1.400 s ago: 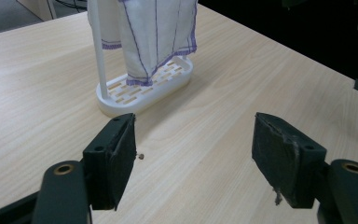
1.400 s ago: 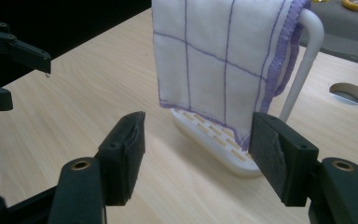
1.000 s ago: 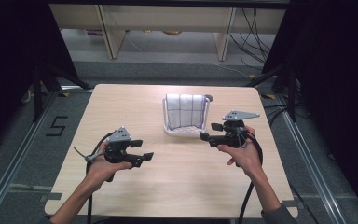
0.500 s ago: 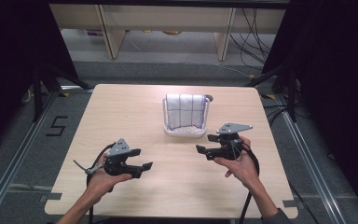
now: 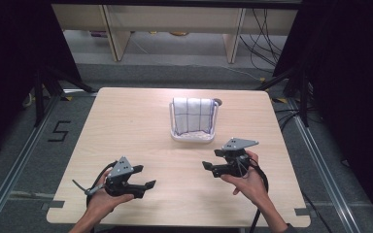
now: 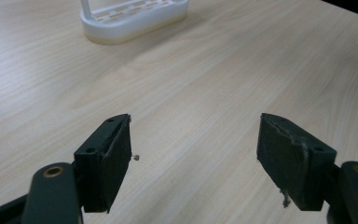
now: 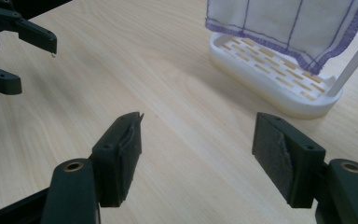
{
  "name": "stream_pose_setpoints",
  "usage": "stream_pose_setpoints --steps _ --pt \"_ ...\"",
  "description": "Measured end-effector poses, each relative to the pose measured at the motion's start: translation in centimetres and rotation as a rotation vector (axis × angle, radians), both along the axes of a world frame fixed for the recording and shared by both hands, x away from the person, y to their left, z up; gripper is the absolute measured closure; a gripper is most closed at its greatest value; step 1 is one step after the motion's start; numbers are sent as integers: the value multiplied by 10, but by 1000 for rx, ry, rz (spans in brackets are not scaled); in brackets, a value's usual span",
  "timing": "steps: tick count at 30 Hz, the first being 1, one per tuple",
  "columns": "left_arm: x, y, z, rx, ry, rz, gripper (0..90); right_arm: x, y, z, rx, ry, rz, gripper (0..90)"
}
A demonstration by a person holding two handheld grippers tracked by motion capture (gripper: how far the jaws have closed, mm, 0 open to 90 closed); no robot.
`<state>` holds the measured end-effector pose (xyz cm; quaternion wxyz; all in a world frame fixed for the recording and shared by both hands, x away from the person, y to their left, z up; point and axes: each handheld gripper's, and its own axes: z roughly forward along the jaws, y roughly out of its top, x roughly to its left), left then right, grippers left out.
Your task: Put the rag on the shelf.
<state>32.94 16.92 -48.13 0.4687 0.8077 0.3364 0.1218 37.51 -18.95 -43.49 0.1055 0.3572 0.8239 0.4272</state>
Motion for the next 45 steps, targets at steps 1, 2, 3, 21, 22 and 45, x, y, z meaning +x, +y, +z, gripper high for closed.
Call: stream_pose_setpoints --steps 1,2,3,21,22,45 --pt "-2 -1 -2 -2 -3 2 258 -1 0 -1 -7 -17 9 336" --pt "-4 -2 -2 0 2 -1 257 -2 0 -1 -13 -5 12 337" --pt "-5 -2 -3 5 2 -9 256 -4 0 -3 -10 -10 12 337" --pt "-32 -6 -16 7 22 -47 247 -34 -5 -26 -18 32 23 287" --pt "-33 -6 -16 17 29 -50 247 -37 -5 -26 -13 41 20 285" --pt "-55 -9 -19 115 11 -90 245 -83 -9 -54 -123 47 65 236"
